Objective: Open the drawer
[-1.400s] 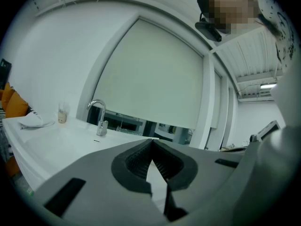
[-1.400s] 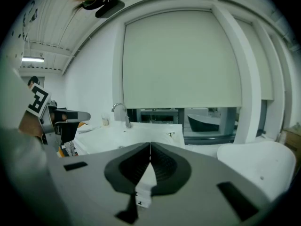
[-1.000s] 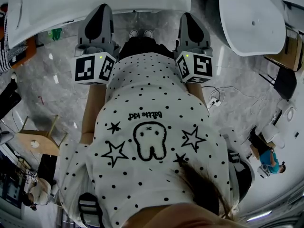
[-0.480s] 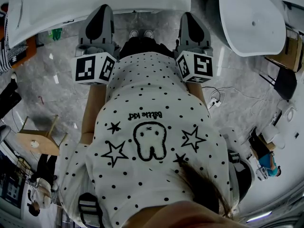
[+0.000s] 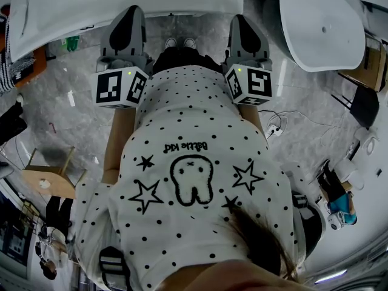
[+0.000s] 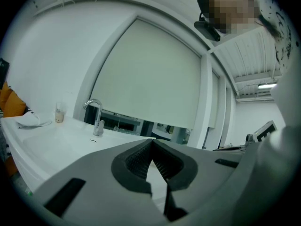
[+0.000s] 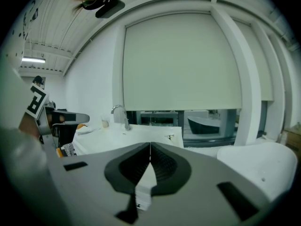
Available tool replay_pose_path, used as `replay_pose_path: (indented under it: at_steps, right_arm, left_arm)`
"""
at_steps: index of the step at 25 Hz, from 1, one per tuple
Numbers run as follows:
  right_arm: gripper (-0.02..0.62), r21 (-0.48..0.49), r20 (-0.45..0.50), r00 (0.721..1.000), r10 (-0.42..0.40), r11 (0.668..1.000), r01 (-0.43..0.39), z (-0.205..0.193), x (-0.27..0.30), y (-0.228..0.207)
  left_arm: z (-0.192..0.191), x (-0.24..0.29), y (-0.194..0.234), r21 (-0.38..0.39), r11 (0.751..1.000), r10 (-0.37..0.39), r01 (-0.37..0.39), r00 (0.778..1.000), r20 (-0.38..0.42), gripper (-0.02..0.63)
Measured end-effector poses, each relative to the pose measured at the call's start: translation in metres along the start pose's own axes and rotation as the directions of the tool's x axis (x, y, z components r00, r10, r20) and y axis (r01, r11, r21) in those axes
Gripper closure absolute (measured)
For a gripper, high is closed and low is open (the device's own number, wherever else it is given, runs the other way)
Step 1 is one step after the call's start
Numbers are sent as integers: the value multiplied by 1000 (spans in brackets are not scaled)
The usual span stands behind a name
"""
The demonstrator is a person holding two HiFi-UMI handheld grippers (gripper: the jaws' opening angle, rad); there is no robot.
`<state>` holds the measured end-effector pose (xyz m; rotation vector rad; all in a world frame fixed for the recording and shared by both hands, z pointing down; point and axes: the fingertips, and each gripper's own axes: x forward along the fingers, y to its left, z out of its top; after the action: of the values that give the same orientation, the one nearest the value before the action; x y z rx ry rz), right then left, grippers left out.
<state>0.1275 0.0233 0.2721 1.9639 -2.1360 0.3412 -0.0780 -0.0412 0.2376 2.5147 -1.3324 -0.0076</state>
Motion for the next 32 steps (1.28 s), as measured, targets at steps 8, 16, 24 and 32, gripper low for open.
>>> replay_pose_path:
  at_steps: [8, 16, 24, 32]
  right_arm:
    - [581, -2, 2, 1000, -5, 1000, 5, 0, -1, -1]
    - [581, 1, 2, 1000, -7, 1000, 7, 0, -1, -2]
    - [581, -1, 5, 1000, -10, 1000, 10, 1, -1, -3]
    - [581, -1, 6, 1000, -10, 1000, 10, 2, -1, -3]
  left_arm:
    - [-1, 0, -1, -1, 1000, -7, 7, 1000, -2, 601]
    - [-5, 1, -2, -3, 1000, -20, 20, 1000, -17, 601]
    - [-7, 1, -1, -3, 1000, -24, 24, 999, -28, 601]
    - [-8, 1, 0, -4, 1000, -22, 22, 1000, -21, 601]
